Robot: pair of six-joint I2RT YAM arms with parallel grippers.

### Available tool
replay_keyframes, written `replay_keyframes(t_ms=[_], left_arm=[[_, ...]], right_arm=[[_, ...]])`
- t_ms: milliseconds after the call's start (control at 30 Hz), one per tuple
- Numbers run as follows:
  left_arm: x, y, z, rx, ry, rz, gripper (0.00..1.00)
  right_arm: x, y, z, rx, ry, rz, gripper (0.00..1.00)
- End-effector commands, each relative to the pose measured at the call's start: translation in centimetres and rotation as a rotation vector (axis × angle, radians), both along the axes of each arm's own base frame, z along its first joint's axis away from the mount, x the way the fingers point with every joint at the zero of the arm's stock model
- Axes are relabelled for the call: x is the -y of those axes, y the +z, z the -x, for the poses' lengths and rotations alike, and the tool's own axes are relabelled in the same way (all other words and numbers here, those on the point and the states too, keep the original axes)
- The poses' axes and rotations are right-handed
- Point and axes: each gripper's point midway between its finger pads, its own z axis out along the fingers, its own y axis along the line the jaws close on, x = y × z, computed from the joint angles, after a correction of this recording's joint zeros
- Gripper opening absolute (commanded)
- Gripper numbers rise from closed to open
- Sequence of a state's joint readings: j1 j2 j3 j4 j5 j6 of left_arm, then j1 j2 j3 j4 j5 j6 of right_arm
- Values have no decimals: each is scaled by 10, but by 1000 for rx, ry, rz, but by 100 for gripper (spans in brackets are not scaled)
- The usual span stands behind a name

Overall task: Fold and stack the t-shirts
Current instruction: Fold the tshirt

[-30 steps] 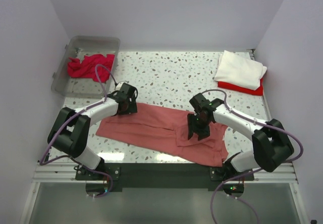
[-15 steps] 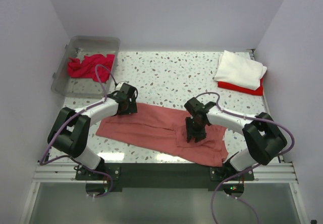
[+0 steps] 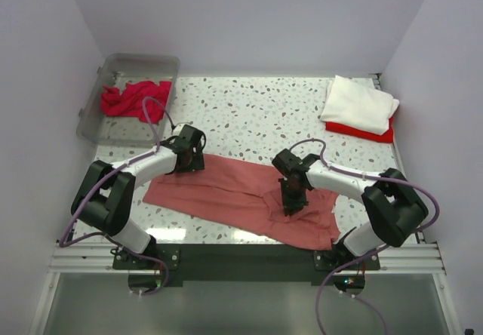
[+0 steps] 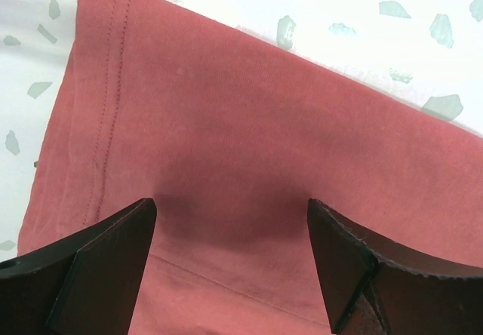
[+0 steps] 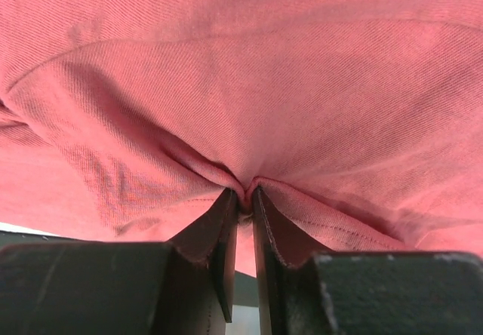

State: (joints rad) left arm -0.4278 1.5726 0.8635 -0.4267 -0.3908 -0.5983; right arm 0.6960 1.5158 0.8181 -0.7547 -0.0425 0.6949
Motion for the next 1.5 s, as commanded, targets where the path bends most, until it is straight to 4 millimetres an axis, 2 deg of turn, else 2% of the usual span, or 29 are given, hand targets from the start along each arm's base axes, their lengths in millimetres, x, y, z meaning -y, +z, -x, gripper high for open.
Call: replay_keyframes(t_ms=[0,133,333,600,767,900,967,1033,1100,1233,1367,1467], left_arm=[[-2,13,-6,40,-4,-13,86],[-3,15,-7,45,-5,-17,86],[-3,16,-8,48,-11,-23,86],[-1,28,-11,74,-15,-15,86],[-3,29,-8,71,-23,-17,86],[-5,26,-2,66,-20,-16,86],[-6,25,1,65,-18,-13,86],[-6,26,1,66,-18,-13,86],[-6,27,1,67,-20,-15,86],[-7,30,1,75,-21,-16,87],[-6,30,1,76,-17,-11,87],[-6,29,2,73,-14,-9,87]], right_arm=[[6,14,9,-23,-2,36,17],[7,26,19,-50,3,24,20],[-3,38,29,-83,24,-23,22],[-16,34,44,-142,65,-62,20],[-34,37,52,-188,95,-133,19],[-38,35,60,-230,104,-151,26],[-37,34,64,-242,107,-147,36],[-36,36,65,-240,110,-141,41],[-36,43,62,-221,110,-144,47],[-42,58,42,-121,103,-143,50],[-51,67,20,-42,111,-141,38],[-64,69,9,-4,129,-164,37]])
